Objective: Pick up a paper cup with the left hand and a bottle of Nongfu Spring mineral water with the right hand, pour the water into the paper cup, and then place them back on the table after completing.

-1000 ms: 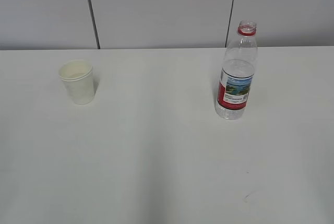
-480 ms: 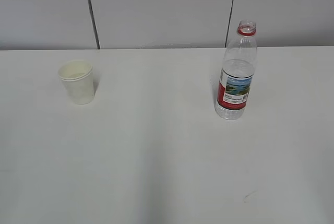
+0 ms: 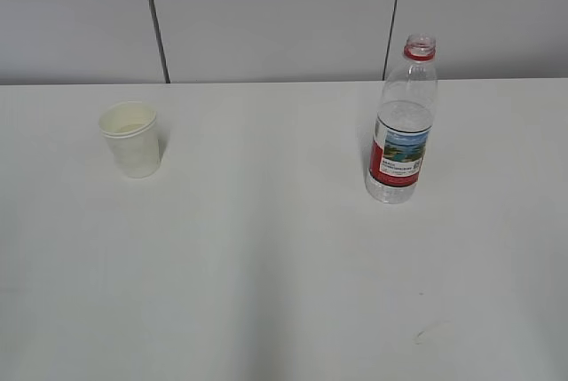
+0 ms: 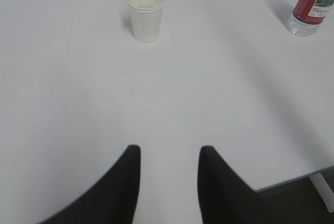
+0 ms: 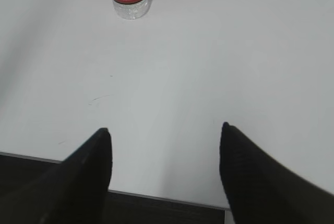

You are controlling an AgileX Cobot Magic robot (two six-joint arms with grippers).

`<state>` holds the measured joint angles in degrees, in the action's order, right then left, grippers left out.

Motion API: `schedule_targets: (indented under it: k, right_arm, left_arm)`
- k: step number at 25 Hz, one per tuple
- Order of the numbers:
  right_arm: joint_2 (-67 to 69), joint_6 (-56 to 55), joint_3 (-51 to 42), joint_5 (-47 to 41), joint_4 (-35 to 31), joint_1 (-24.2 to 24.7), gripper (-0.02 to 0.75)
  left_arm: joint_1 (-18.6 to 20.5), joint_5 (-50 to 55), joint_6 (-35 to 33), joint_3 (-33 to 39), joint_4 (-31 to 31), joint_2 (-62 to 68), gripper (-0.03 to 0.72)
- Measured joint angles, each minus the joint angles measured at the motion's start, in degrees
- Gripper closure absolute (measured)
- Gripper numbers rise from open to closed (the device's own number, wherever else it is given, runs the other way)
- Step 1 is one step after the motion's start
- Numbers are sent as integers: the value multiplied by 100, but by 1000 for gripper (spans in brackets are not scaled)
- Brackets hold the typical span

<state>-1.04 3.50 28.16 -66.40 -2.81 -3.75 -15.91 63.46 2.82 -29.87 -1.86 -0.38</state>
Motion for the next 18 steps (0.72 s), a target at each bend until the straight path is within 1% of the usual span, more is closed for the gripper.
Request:
schedule_targets:
  k: [6, 8, 9, 10, 13, 14, 18]
  right_arm:
    - [0, 0, 0, 10, 0, 0, 258]
    - [0, 0, 0, 10, 0, 0, 258]
    - [0, 0, 0, 10, 0, 0, 258]
    - [0, 0, 0, 10, 0, 0, 258]
    - [0, 0, 0, 10, 0, 0, 258]
    - [0, 0, 0, 10, 0, 0, 258]
    - [0, 0, 0, 10, 0, 0, 258]
  left_arm:
    - [0, 0, 0, 0, 0, 0, 446]
    - [0, 0, 0, 0, 0, 0, 417]
    - [0, 0, 0, 0, 0, 0, 377]
    - [0, 0, 0, 0, 0, 0, 314]
    - [0, 0, 0, 0, 0, 0, 97]
    - [0, 0, 12, 0, 0, 0, 66]
    - [12, 0, 152, 0, -97, 0, 38]
